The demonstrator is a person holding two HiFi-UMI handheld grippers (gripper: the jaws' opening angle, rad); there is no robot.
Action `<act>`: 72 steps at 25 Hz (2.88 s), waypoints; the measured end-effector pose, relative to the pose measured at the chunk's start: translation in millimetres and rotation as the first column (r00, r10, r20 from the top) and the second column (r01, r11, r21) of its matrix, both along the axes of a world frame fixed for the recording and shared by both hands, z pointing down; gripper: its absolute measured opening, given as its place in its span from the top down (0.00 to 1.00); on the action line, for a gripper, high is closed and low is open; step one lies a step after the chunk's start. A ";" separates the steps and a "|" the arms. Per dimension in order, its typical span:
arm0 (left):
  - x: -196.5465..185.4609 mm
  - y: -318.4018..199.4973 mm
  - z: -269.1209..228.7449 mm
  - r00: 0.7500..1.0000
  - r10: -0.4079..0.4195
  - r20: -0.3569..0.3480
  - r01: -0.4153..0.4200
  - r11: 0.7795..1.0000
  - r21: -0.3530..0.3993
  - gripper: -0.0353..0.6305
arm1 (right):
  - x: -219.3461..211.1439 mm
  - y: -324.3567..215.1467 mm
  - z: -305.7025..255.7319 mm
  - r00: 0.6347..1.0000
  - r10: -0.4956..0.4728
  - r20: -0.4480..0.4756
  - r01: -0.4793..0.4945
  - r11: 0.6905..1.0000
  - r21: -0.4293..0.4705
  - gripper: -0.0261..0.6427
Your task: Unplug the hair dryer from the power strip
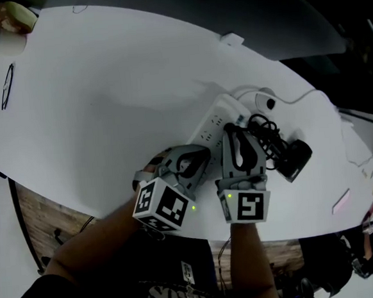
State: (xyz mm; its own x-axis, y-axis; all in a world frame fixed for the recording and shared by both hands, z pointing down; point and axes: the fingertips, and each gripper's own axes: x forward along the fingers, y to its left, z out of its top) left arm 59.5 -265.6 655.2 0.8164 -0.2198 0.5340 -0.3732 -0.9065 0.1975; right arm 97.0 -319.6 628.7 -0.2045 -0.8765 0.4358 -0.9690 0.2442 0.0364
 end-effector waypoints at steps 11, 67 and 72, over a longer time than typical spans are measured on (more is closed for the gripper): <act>-0.2 -0.4 10.7 0.998 -0.024 0.051 0.023 0.999 0.034 0.91 | 2.1 3.8 8.0 1.000 -0.021 0.018 0.022 1.000 -0.020 0.81; 18.9 -22.4 18.5 0.981 -0.046 0.188 0.026 0.994 0.108 0.91 | 9.3 -12.3 -1.0 0.841 0.146 0.521 -0.079 0.986 -0.148 0.86; 20.0 -23.8 19.3 0.981 -0.069 0.180 0.054 0.994 0.092 0.91 | 33.4 1.5 -38.2 0.656 0.136 0.742 -0.157 0.987 -0.041 0.86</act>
State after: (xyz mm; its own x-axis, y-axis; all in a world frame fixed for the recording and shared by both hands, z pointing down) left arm 79.6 -289.4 674.4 0.6903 -0.3182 0.6498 -0.4514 -0.8913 0.0429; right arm 130.4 -318.1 590.5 -0.3177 -0.9318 0.1756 -0.7013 0.1063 -0.7049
